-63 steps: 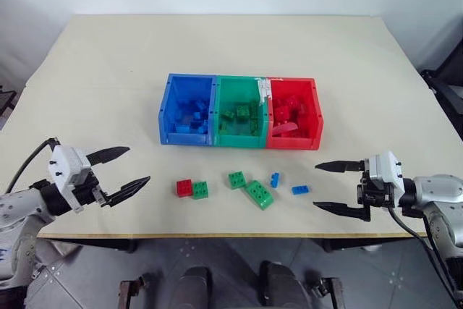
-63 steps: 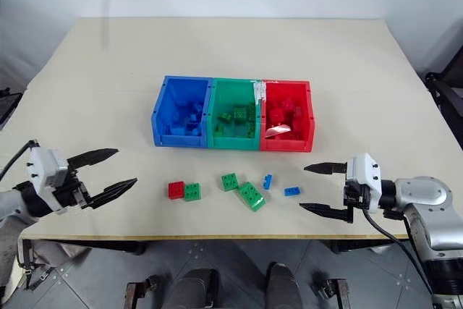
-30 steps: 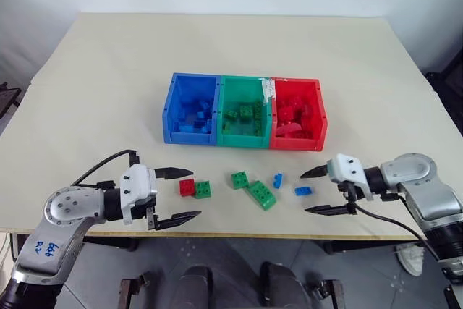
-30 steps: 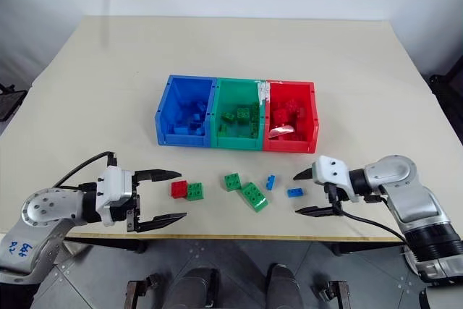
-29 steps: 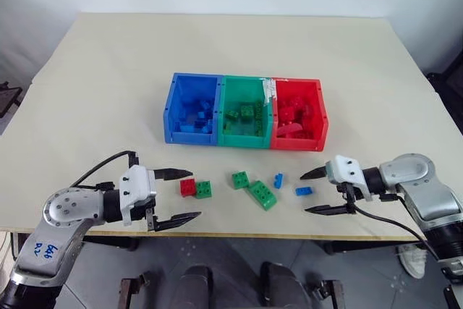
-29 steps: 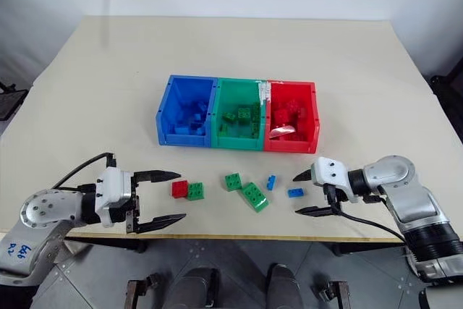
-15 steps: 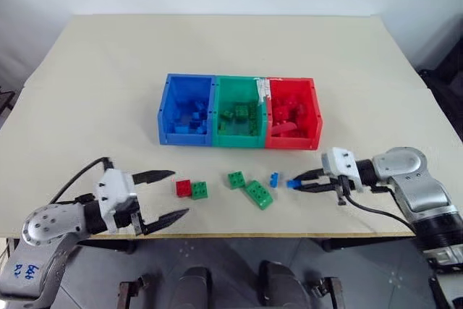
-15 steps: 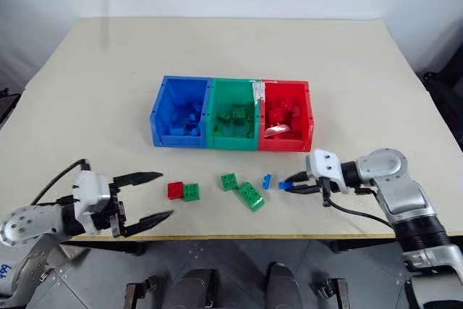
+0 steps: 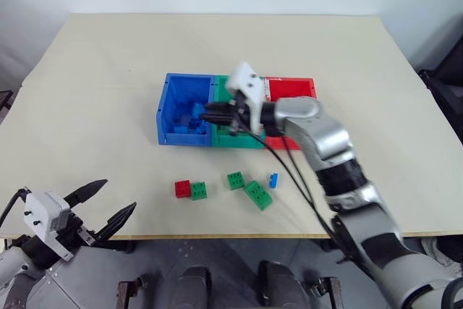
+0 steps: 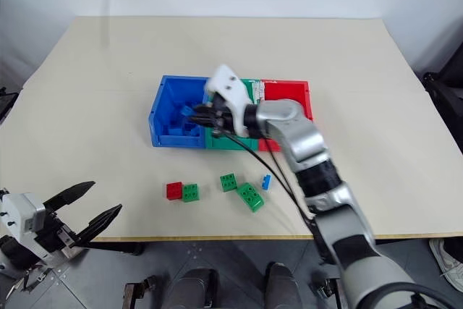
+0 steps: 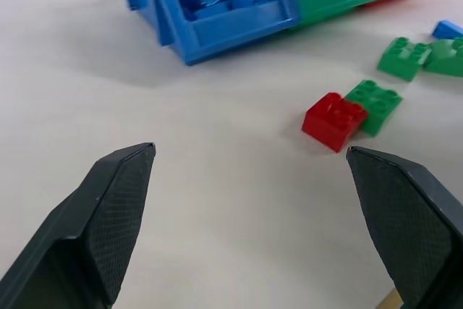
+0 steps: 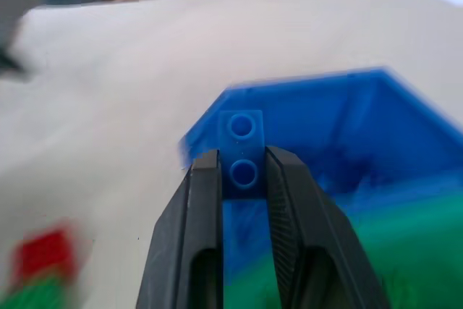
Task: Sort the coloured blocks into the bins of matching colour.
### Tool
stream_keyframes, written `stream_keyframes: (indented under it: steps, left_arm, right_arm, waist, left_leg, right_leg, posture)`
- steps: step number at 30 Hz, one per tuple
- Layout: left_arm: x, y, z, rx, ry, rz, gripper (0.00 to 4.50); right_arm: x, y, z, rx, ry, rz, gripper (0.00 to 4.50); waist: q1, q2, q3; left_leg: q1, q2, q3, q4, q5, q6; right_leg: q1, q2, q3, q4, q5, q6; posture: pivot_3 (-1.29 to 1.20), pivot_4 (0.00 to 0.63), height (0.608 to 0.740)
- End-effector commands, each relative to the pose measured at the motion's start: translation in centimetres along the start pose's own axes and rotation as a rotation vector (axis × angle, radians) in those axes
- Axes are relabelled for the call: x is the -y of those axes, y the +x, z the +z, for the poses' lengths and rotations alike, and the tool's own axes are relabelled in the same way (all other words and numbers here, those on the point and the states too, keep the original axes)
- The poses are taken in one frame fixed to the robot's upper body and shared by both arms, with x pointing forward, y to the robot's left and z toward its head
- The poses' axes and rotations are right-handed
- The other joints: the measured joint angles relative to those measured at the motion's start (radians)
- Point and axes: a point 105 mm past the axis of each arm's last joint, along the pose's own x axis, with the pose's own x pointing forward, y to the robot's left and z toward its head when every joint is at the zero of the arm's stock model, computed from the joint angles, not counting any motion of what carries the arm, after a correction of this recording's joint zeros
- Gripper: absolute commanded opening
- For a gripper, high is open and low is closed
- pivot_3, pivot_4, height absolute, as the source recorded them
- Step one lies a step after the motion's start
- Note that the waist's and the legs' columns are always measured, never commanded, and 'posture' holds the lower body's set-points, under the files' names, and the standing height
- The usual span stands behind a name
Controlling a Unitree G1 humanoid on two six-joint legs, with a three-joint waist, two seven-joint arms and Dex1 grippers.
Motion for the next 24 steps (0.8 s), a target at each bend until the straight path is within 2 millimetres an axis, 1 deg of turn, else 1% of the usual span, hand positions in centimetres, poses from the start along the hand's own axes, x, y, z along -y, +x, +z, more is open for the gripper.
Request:
stream_keyframes:
  steps: [1, 2, 3, 4, 6, 7, 8, 10, 12, 13, 15, 16, 18, 21, 24]
  left_arm:
    - [0.4, 0.1, 1.0, 0.026, 0.042, -0.002, 4.5]
    - [0.4, 0.1, 1.1, 0.027, 0.044, -0.004, 4.5]
    - [0.4, 0.2, 1.1, 0.027, 0.046, -0.005, 4.5]
    - [0.4, 0.3, 1.2, 0.028, 0.048, -0.007, 4.5]
    - [0.4, 0.5, 1.4, 0.03, 0.054, -0.021, 4.5]
    - [0.5, 0.7, 1.5, 0.031, 0.057, -0.026, 4.5]
    - [0.5, 0.9, 1.6, 0.036, 0.058, -0.034, 4.5]
    - [0.7, 1.7, 2.0, 0.047, 0.066, -0.068, 4.5]
    - [1.0, 2.4, 2.3, 0.053, 0.076, -0.111, 4.5]
    - [1.3, 2.9, 2.4, 0.053, 0.086, -0.14, 4.5]
    - [1.7, 4.1, 2.8, 0.059, 0.135, -0.2, 4.5]
    - [2.0, 4.7, 2.9, 0.058, 0.138, -0.236, 4.5]
    - [3.0, 5.8, 2.8, 0.041, 0.141, -0.325, 4.5]
    - [4.3, 7.0, 2.5, 0.02, 0.153, -0.434, 4.5]
    - [5.6, 8.2, 2.0, -0.003, 0.202, -0.549, 4.5]
  right_arm:
    - [2.1, 0.5, 0.8, 0.053, -0.006, -0.117, 0.77]
    - [2.6, 0.6, 0.7, 0.051, -0.007, -0.139, 1.13]
    - [2.9, 0.6, 0.7, 0.055, -0.014, -0.149, 1.33]
    - [3.1, 0.6, 0.8, 0.063, -0.016, -0.154, 1.71]
    - [3.4, 0.1, 1.2, 0.081, -0.034, -0.156, 2.36]
    - [3.5, -0.1, 1.3, 0.086, -0.041, -0.157, 2.61]
    - [3.5, -0.6, 1.4, 0.096, -0.05, -0.143, 3.02]
    - [3.1, -2.5, 1.3, 0.129, -0.092, -0.099, 3.69]
    - [2.2, -5.0, 1.0, 0.173, -0.111, -0.028, 4.35]
    - [1.8, -6.6, 0.4, 0.179, -0.12, 0.0, 4.43]
    - [0.7, -10.5, -1.0, 0.193, -0.154, 0.057, 4.43]
    - [0.5, -12.3, -1.8, 0.177, -0.167, 0.053, 4.43]
    - [0.4, -15.7, -4.1, 0.083, -0.172, 0.032, 4.43]
    - [0.3, -19.7, -7.1, -0.072, -0.197, 0.011, 4.43]
    - [0.4, -23.3, -9.4, -0.179, -0.198, -0.033, 4.43]
  waist:
    - [0.001, -0.001, 0.0]
    - [0.001, -0.001, -0.001]
    - [0.001, -0.002, -0.001]
    - [0.0, -0.002, -0.001]
    - [-0.007, -0.002, -0.001]
    - [-0.013, -0.002, -0.001]
    - [-0.019, -0.002, -0.001]
    - [-0.019, -0.002, -0.001]
    - [-0.017, -0.002, -0.001]
    - [-0.015, -0.003, -0.002]
    - [-0.01, -0.003, -0.001]
    - [-0.008, -0.003, -0.001]
    - [-0.004, -0.002, -0.001]
    - [-0.006, -0.002, -0.001]
    - [-0.018, -0.002, -0.001]
  left_leg:
    - [0.0, 0.0, 0.0, 0.0, 0.0, 0.0]
    - [-0.001, -0.001, 0.0, 0.0, 0.0, 0.0]
    - [-0.001, -0.001, 0.0, 0.0, 0.0, 0.0]
    - [-0.001, -0.001, 0.001, 0.0, 0.0, 0.0]
    - [-0.001, -0.001, 0.002, 0.0, 0.0, 0.0]
    - [-0.002, -0.001, 0.002, -0.001, 0.0, 0.0]
    - [-0.002, 0.0, 0.002, -0.001, 0.0, 0.0]
    - [-0.002, 0.0, 0.003, -0.001, 0.0, 0.0]
    - [-0.002, 0.0, 0.003, -0.001, -0.001, 0.0]
    - [-0.002, 0.0, 0.003, -0.001, -0.001, 0.001]
    - [-0.002, 0.0, 0.003, -0.001, -0.002, 0.002]
    - [-0.002, -0.001, 0.003, -0.001, -0.002, 0.002]
    - [-0.002, -0.001, 0.004, 0.0, -0.002, 0.003]
    - [0.0, 0.0, 0.009, 0.0, -0.002, 0.003]
    - [0.001, 0.002, 0.011, -0.001, -0.002, 0.003]
  right_leg:
    - [-0.002, 0.0, 0.0, 0.003, 0.0, -0.001]
    - [-0.003, -0.001, 0.0, 0.005, -0.001, -0.003]
    - [-0.004, -0.001, 0.0, 0.007, 0.0, -0.004]
    - [-0.005, -0.001, 0.0, 0.007, 0.0, -0.004]
    - [-0.006, -0.001, 0.0, 0.007, 0.0, -0.004]
    - [-0.006, -0.001, 0.0, 0.007, 0.0, -0.004]
    - [-0.007, -0.001, 0.0, 0.007, 0.0, -0.005]
    - [-0.007, 0.0, -0.001, 0.008, -0.001, -0.005]
    - [-0.007, 0.0, -0.002, 0.008, -0.001, -0.005]
    - [-0.007, -0.001, -0.002, 0.008, -0.001, -0.005]
    - [-0.007, -0.001, -0.002, 0.007, -0.001, -0.005]
    - [-0.006, -0.001, -0.003, 0.007, -0.001, -0.005]
    - [-0.006, -0.001, -0.003, 0.006, 0.0, -0.005]
    - [-0.006, -0.002, -0.003, 0.005, 0.0, -0.004]
    - [-0.006, -0.001, -0.002, 0.004, 0.0, -0.004]
  posture:
    - [0.0, 0.15, 0.74]
    - [0.0, 0.15, 0.74]
    - [0.0, 0.15, 0.74]
    - [0.0, 0.15, 0.74]
    - [0.0, 0.15, 0.74]
    - [0.0, 0.15, 0.74]
    - [0.0, 0.15, 0.74]
    - [0.0, 0.15, 0.74]
    - [0.0, 0.15, 0.74]
    - [0.0, 0.15, 0.74]
    - [0.0, 0.15, 0.74]
    - [0.0, 0.15, 0.74]
    - [0.0, 0.15, 0.74]
    - [0.0, 0.15, 0.74]
    - [0.0, 0.15, 0.74]
